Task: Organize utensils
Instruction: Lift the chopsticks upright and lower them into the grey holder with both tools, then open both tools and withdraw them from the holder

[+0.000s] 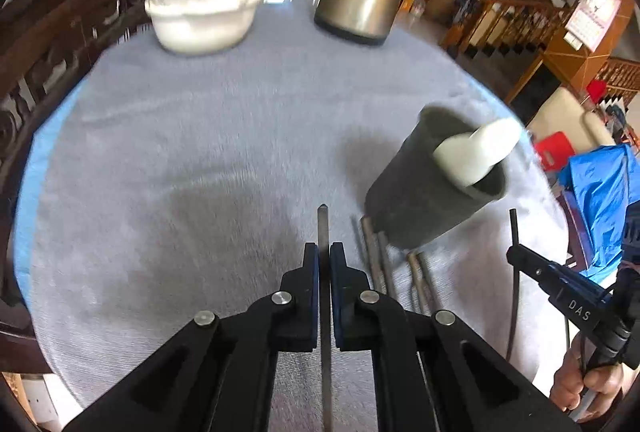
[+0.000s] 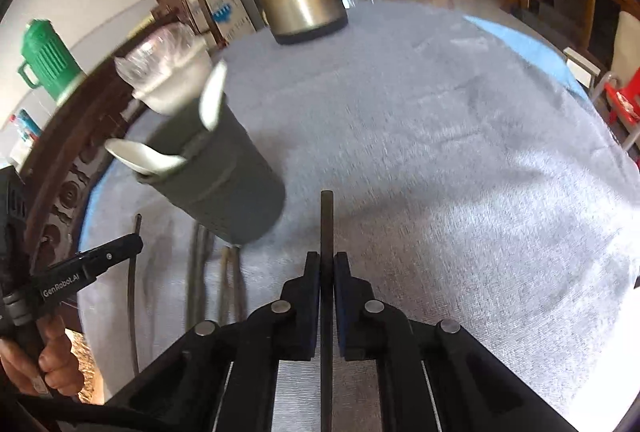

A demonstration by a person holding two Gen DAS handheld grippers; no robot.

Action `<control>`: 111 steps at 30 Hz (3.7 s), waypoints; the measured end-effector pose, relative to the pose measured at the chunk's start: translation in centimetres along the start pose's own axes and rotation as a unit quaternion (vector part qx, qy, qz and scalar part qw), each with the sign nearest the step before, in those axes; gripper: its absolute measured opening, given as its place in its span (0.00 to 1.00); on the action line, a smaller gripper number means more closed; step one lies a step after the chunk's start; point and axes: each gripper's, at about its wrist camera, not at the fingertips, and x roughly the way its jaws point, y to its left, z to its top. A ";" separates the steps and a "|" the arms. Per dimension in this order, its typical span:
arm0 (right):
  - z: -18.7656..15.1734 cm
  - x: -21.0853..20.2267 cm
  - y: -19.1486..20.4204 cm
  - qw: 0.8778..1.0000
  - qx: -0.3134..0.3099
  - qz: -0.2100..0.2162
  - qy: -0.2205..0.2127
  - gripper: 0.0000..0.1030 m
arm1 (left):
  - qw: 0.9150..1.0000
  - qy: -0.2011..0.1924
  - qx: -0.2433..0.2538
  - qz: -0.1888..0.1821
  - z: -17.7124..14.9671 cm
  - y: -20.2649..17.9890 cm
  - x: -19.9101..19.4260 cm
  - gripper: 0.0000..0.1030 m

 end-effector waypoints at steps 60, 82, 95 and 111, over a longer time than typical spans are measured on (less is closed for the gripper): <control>6.9 -10.6 7.5 0.950 -0.026 0.057 -0.307 0.11 | 0.950 -0.312 0.017 -0.011 7.6 -3.9 -10.5 0.35; -3.2 -20.9 0.8 0.959 0.056 0.091 -0.262 0.21 | 0.976 -0.194 0.025 0.097 -9.6 -4.7 -18.3 0.67; -8.5 -20.4 3.0 0.979 0.002 0.109 -0.172 0.21 | 0.975 -0.178 0.041 0.127 -13.5 -5.6 -21.8 0.70; -11.4 -26.3 4.1 0.976 -0.027 0.118 -0.178 0.21 | 0.976 -0.168 0.035 0.133 -18.0 -4.8 -25.9 0.72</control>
